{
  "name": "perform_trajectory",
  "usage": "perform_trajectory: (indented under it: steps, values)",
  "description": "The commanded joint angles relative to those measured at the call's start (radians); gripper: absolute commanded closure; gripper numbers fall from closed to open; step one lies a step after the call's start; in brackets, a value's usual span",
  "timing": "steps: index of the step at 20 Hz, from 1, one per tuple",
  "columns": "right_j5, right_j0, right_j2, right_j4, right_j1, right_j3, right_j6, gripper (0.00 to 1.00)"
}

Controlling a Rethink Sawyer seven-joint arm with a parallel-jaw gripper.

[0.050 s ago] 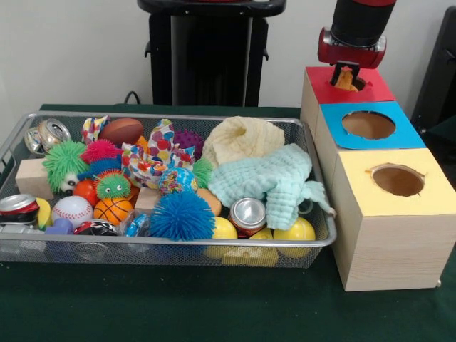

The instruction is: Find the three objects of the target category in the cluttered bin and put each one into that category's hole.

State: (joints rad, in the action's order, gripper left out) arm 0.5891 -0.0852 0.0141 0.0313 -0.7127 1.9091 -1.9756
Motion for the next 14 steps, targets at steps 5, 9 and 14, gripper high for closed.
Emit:
perform_trajectory:
  steps: [5,9,14]
  values:
    - [0.062,0.077,0.032,-0.063,-0.091,-0.083,-0.025,0.0]
    - [0.07,0.087,0.022,-0.071,-0.09,-0.087,-0.025,0.0]
    - [0.073,0.089,0.018,-0.07,-0.095,-0.085,-0.026,0.0]
